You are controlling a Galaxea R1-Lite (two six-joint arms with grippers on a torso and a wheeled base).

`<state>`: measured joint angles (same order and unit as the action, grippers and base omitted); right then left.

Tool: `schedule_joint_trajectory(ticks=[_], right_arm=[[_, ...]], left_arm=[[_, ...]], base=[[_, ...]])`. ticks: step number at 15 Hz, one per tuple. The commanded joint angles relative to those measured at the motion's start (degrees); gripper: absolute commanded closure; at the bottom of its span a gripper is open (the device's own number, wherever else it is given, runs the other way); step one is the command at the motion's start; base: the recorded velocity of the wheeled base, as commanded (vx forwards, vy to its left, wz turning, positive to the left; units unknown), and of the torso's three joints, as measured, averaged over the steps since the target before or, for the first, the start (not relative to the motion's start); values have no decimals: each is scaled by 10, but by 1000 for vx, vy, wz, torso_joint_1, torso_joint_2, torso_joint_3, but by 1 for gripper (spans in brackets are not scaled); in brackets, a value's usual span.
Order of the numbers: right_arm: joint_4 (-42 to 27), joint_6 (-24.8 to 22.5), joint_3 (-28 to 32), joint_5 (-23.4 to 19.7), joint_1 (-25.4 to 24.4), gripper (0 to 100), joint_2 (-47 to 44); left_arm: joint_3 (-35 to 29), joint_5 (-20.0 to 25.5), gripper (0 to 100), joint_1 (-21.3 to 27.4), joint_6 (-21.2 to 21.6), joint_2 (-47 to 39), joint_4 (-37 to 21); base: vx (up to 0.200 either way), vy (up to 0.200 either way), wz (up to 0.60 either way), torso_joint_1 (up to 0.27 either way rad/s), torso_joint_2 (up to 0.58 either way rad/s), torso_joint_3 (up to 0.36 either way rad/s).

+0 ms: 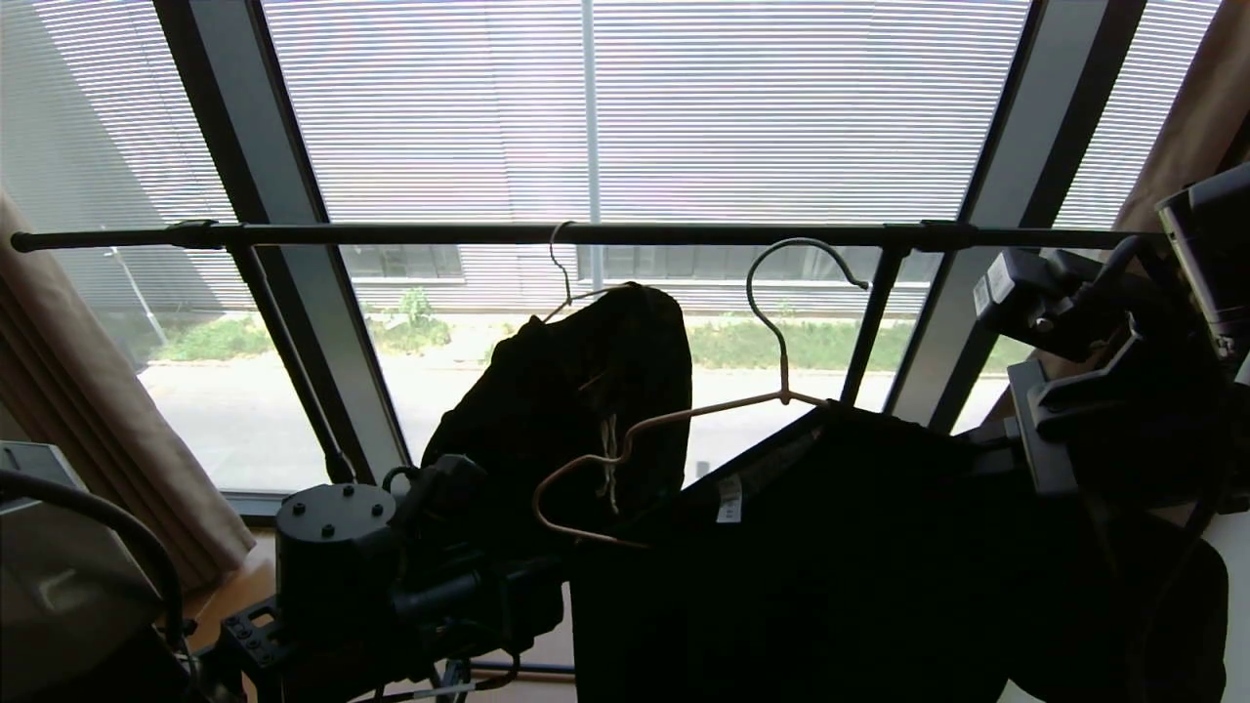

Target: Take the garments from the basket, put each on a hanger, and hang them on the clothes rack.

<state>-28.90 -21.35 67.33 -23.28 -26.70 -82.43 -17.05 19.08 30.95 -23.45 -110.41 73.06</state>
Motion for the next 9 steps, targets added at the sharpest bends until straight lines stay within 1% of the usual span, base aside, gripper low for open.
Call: schedule_joint_trajectory(ticks=[1, 3, 5, 9], right_arm=[[0, 0, -11, 0, 2, 100, 18], [1, -1, -24, -4, 13, 100, 30], [14, -1, -40, -17, 14, 100, 38], [50, -3, -84, -13, 20, 100, 44]], left_arm=[[-1, 0, 100, -13, 0, 3, 1], [0, 0, 100, -28, 0, 8, 1], [-1, 0, 100, -41, 0, 13, 1], [-18, 2, 100, -65, 1, 29, 0]], base=[[0, 0, 0, 0, 0, 0], [0, 0, 0, 0, 0, 0], [0, 0, 0, 0, 0, 0], [0, 0, 0, 0, 0, 0]])
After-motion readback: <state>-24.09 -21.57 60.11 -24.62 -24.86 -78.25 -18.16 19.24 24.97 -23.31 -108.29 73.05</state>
